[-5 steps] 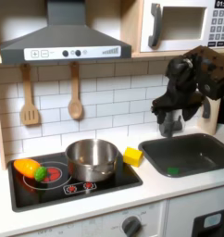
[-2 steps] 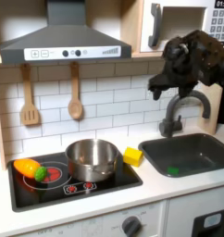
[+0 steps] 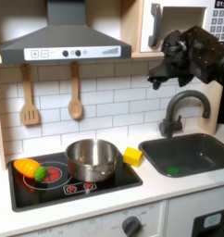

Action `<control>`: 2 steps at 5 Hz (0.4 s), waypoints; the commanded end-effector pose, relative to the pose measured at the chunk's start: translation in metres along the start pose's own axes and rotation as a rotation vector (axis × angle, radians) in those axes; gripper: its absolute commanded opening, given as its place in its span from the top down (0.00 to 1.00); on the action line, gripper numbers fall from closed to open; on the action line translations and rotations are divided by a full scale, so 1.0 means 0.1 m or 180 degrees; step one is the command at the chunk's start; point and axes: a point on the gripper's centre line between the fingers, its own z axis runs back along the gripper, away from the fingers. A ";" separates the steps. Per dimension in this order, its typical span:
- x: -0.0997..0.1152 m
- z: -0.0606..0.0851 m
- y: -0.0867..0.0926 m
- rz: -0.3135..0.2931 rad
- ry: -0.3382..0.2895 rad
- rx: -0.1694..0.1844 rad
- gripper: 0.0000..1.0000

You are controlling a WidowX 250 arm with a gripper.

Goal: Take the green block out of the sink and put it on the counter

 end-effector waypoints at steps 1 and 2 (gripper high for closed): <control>0.14 0.01 0.01 -0.0079 -0.0344 -0.0008 0.00; 0.27 0.03 0.01 -0.0069 -0.0661 -0.0026 0.00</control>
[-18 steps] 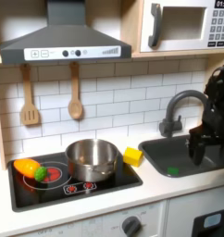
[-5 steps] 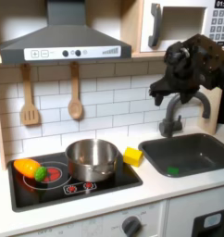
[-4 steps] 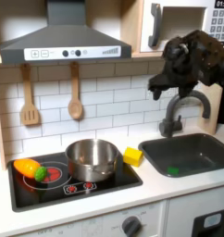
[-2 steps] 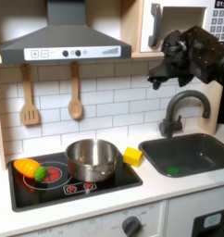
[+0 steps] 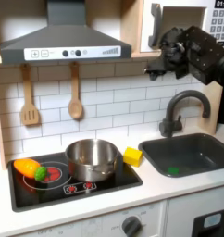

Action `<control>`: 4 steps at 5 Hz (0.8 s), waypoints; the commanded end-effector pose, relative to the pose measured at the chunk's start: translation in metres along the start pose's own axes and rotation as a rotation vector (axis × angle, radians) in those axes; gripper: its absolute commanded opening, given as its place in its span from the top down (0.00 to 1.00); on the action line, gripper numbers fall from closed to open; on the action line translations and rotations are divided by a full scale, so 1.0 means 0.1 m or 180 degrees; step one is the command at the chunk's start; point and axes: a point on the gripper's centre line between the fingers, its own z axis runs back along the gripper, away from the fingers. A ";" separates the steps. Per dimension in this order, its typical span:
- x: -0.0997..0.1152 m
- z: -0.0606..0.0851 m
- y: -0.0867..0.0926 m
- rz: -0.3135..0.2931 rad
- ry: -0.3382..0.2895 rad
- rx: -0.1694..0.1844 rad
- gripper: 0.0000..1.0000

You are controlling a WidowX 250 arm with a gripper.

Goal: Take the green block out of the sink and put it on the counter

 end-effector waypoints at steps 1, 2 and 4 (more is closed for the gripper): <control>0.16 -0.06 -0.01 0.0006 -0.0419 -0.0062 0.00; 0.28 -0.06 -0.02 -0.0011 -0.0582 -0.0026 0.00; 0.39 -0.18 0.06 0.0106 -0.0717 0.0014 0.00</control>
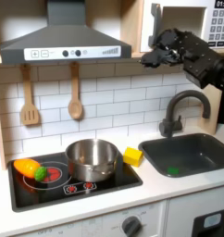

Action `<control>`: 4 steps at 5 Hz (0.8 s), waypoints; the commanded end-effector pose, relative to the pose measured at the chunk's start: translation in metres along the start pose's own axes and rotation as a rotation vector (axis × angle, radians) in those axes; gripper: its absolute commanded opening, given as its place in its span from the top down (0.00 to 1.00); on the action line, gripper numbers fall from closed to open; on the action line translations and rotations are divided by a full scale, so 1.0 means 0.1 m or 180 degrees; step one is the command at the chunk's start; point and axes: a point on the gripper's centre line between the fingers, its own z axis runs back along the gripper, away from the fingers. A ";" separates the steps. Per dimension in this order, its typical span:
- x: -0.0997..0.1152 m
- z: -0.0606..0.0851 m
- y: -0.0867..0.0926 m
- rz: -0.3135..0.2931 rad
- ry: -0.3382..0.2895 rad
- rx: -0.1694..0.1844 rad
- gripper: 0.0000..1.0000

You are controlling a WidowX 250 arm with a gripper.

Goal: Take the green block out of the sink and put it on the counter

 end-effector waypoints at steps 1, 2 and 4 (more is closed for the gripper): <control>0.14 -0.10 0.00 0.0124 -0.0148 -0.0025 0.00; 0.20 -0.11 -0.01 0.0139 -0.0197 -0.0032 0.00; 0.21 -0.19 -0.01 0.0269 -0.0190 -0.0089 0.00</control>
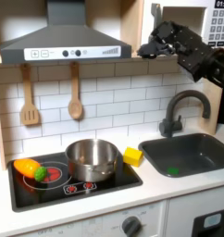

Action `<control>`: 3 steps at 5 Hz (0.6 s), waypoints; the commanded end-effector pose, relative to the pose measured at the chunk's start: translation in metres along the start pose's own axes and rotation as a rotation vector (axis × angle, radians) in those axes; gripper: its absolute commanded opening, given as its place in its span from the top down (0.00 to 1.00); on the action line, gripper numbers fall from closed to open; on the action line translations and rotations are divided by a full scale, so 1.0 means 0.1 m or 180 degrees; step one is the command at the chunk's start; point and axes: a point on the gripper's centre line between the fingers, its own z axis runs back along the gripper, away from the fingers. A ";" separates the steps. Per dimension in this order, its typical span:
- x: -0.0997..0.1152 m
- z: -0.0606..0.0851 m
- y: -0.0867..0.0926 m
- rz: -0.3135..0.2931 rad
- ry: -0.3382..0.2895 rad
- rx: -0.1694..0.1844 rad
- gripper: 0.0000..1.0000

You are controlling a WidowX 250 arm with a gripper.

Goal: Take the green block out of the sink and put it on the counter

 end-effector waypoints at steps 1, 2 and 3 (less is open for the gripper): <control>-0.01 -0.08 0.00 0.0009 0.0034 -0.0050 0.00; 0.02 -0.08 -0.02 -0.0046 0.0049 -0.0080 0.00; 0.04 -0.07 -0.02 -0.0047 0.0027 -0.0087 0.02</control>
